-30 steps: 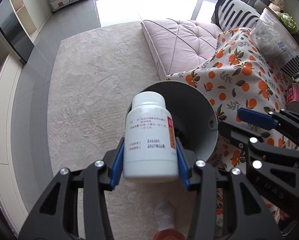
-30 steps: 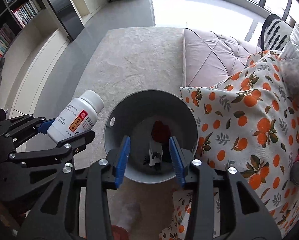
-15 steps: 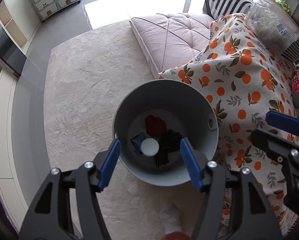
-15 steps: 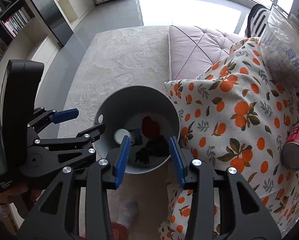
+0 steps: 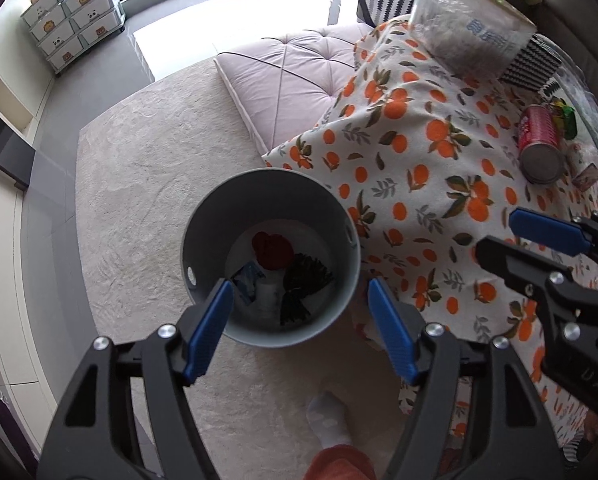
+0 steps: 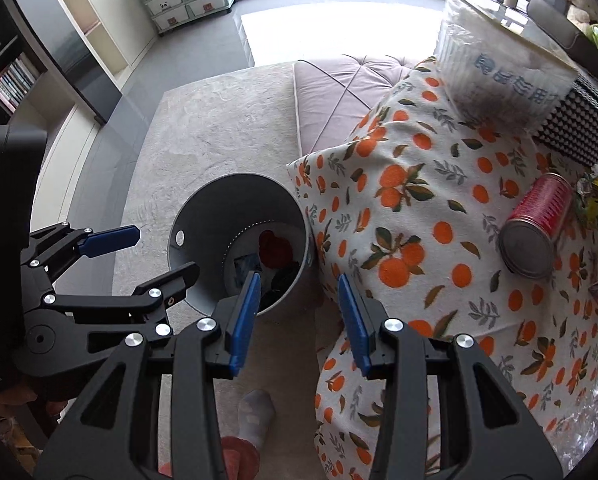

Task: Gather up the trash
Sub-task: 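Grasp the clear plastic cup with the left tool while the right tool grasps the plastic bag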

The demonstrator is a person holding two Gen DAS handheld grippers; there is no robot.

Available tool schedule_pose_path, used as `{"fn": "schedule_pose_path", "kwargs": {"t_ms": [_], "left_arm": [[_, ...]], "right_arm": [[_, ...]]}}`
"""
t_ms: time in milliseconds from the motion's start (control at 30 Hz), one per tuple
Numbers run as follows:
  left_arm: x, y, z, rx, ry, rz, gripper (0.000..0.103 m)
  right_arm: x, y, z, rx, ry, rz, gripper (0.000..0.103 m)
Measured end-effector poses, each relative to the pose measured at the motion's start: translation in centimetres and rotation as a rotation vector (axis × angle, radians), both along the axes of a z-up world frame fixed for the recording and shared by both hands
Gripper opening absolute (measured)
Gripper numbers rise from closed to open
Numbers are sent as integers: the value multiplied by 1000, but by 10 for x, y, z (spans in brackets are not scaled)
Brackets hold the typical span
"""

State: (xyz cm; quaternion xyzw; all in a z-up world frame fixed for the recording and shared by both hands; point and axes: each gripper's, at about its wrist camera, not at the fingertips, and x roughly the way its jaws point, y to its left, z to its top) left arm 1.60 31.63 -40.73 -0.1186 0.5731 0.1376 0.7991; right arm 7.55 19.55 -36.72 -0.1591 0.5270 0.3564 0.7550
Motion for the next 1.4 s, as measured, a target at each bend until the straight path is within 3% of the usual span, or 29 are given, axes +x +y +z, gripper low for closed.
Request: {"fn": "schedule_pose_path", "kwargs": {"t_ms": [433, 533, 733, 967, 1400], "left_arm": [[25, -160, 49, -33, -27, -254, 71], [31, -201, 52, -38, -28, -308, 71], [32, -274, 49, -74, -28, -383, 71], [23, -328, 32, -97, -3, -449, 71], [28, -361, -17, -56, 29, -522, 71]], "right_arm": [[12, -179, 57, -32, -68, -257, 41], [14, -229, 60, -55, -85, -318, 49], [9, -303, 47, -100, -63, -382, 50], [-1, -339, 25, -99, -39, -386, 51], [9, -342, 7, -93, -102, -292, 54]]}}
